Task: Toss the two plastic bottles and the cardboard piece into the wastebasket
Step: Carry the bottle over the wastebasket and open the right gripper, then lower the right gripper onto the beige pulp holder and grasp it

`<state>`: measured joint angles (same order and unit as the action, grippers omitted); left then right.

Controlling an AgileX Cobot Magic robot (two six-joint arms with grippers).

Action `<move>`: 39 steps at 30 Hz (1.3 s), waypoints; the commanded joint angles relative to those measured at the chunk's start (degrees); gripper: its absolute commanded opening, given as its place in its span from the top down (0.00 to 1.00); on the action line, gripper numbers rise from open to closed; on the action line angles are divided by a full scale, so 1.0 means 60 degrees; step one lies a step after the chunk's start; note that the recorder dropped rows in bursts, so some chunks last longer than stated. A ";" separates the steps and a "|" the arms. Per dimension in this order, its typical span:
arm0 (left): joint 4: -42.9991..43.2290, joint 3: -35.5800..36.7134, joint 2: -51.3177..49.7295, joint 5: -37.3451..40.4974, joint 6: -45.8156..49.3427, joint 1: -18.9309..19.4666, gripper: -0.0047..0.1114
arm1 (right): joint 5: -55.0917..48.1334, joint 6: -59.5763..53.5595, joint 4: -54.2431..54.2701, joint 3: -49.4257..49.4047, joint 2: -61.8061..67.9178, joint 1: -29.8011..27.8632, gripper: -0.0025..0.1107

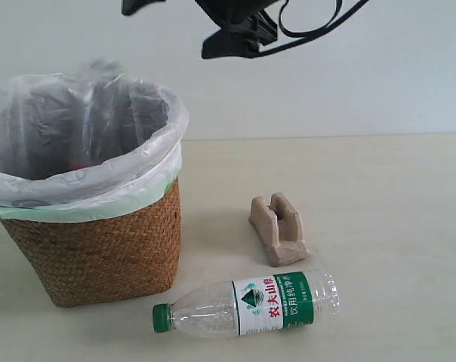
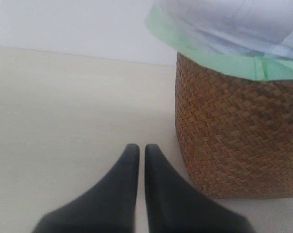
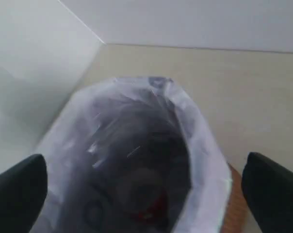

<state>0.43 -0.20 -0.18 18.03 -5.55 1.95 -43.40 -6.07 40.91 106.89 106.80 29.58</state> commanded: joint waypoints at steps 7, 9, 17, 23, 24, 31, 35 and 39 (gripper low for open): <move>0.0015 0.0034 0.0030 -0.0004 -0.0025 -0.0041 0.93 | -0.2919 0.1724 -0.4587 0.0069 -0.0303 -0.0560 0.35; 0.0015 0.0034 0.0030 -0.0004 -0.0025 -0.0041 0.93 | -0.3455 0.1852 -0.5344 0.0069 -0.0355 -0.0657 0.40; 0.0015 0.0034 0.0030 -0.0004 -0.0025 -0.0041 0.93 | -0.4427 0.2186 -0.7310 -0.0230 -0.0373 -0.0657 0.49; 0.0015 0.0034 0.0030 -0.0004 -0.0025 -0.0041 0.93 | -0.3113 0.2560 -0.7376 -0.2645 -0.0373 -0.0657 0.49; 0.0015 0.0034 0.0030 -0.0004 -0.0025 -0.0041 0.93 | -0.2826 0.2585 -0.7346 -0.2887 -0.0349 -0.0657 0.49; 0.0015 0.0034 0.0030 -0.0004 -0.0025 -0.0041 0.93 | -0.1720 0.1586 -0.6644 -0.3385 0.0901 -0.0624 0.27; 0.0015 0.0034 0.0030 -0.0004 -0.0025 -0.0041 0.93 | -0.0757 0.1392 -0.6644 -0.3242 0.1595 -0.0624 0.28; 0.0015 0.0034 0.0030 -0.0004 -0.0025 -0.0041 0.93 | -0.0586 0.1011 -0.6392 -0.2639 0.2213 -0.0624 0.28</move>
<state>0.43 -0.20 -0.18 18.03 -5.55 1.95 -47.70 1.53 1.31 89.52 119.20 25.84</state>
